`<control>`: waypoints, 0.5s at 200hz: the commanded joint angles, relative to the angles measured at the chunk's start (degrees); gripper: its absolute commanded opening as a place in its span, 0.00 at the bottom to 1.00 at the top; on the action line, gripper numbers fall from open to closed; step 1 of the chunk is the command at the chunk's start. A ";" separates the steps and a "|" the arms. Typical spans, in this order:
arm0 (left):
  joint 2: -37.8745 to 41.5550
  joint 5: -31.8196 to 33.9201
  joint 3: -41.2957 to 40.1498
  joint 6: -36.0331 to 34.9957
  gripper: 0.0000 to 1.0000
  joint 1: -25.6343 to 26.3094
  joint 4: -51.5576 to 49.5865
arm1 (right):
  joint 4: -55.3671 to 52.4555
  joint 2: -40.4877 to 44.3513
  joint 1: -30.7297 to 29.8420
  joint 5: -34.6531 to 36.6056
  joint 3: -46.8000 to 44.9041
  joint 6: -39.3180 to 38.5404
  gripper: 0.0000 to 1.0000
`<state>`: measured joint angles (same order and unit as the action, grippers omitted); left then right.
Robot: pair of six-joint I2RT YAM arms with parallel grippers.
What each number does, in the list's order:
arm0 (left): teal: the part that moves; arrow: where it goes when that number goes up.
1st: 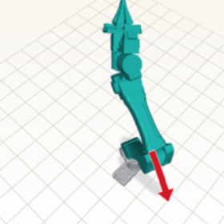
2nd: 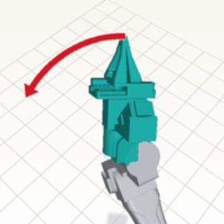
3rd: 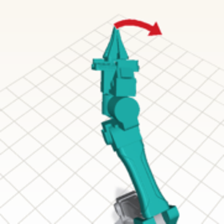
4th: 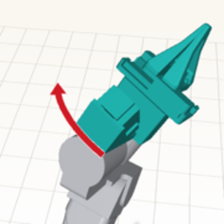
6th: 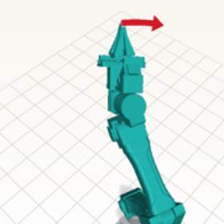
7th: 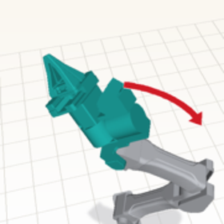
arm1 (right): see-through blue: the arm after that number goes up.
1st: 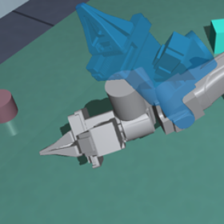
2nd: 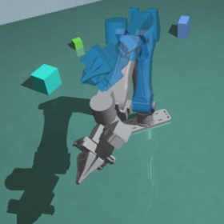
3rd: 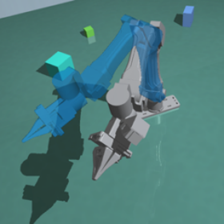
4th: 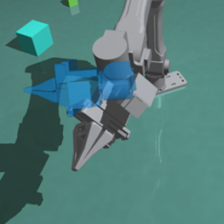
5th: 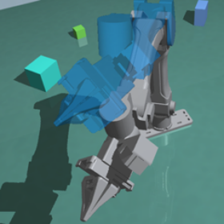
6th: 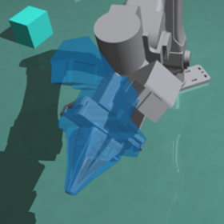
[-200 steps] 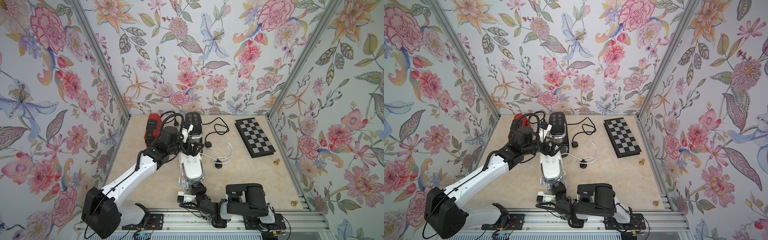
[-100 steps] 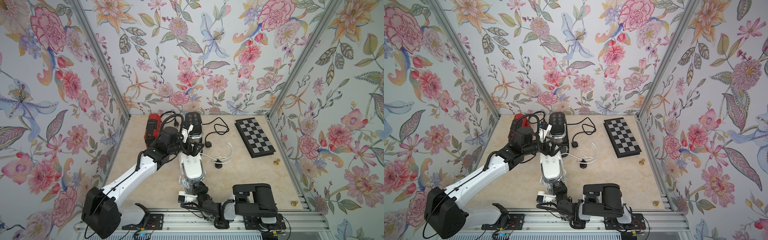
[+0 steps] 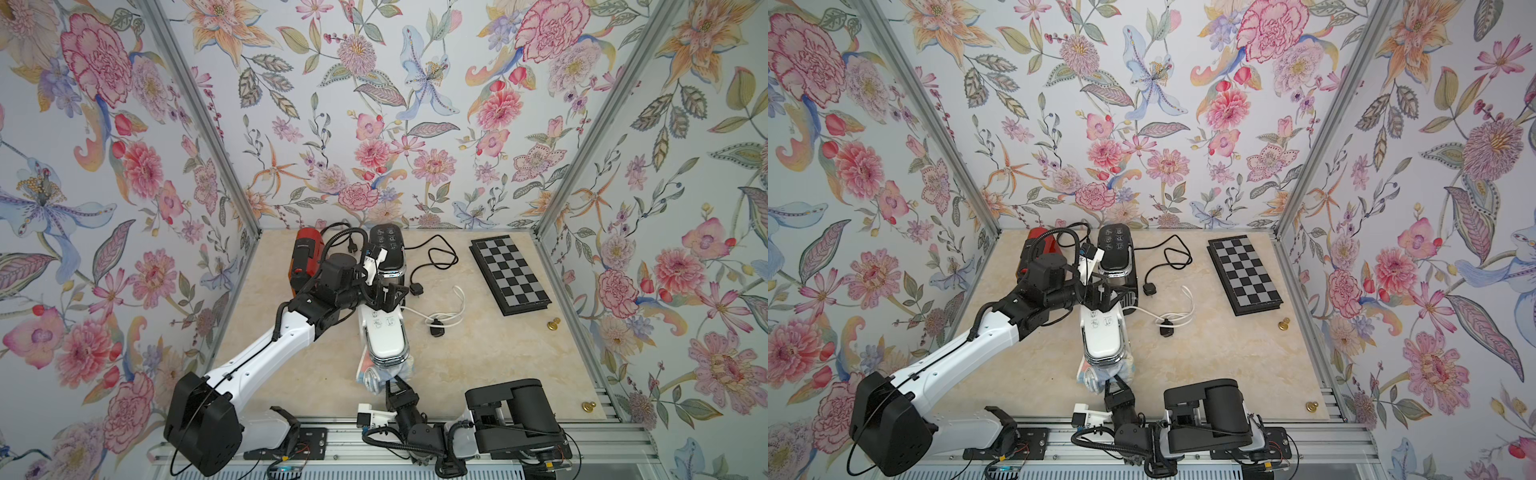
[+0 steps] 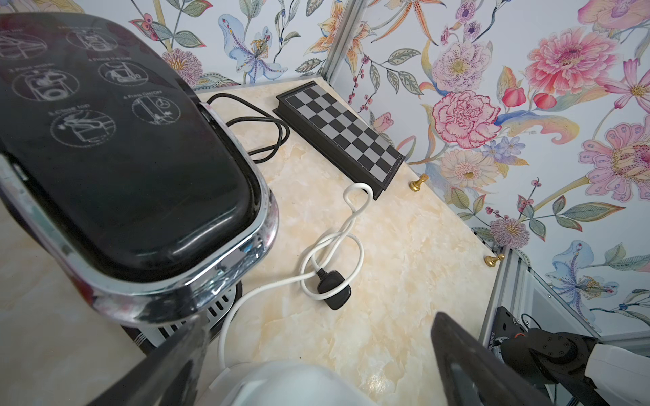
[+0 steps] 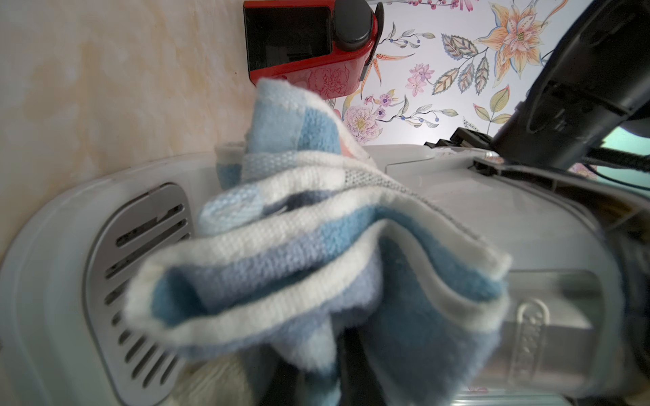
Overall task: Wipe the surface of a coffee machine
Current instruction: Wipe the dirt from the surface of the coffee machine.
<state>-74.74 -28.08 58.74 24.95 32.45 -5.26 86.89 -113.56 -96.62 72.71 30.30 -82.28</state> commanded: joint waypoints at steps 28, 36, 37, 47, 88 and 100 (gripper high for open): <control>-0.15 -0.89 -0.12 0.77 0.99 0.60 -0.80 | 4.35 -0.68 4.40 -2.35 3.60 2.03 0.00; -0.14 -0.80 -0.12 0.79 0.99 0.60 -0.97 | 4.34 -1.49 4.91 -3.08 4.26 2.16 0.00; -0.14 -0.77 -0.16 0.80 0.99 0.60 -0.98 | 4.34 -1.54 4.93 -3.18 4.34 2.14 0.00; -0.14 -1.03 -0.22 1.04 0.99 0.58 -0.66 | 4.38 -2.74 5.49 -4.10 5.24 2.08 0.00; -0.25 -1.65 -0.36 1.19 0.99 0.60 -0.28 | 4.24 -6.74 6.20 -5.88 9.76 2.40 0.00; -0.06 -1.68 -0.55 1.14 0.99 0.62 -0.37 | 4.11 -7.90 6.27 -5.96 10.98 2.52 0.00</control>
<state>-74.74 -28.10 58.74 24.95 32.45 -5.26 86.87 -119.22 -90.59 68.75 38.41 -80.58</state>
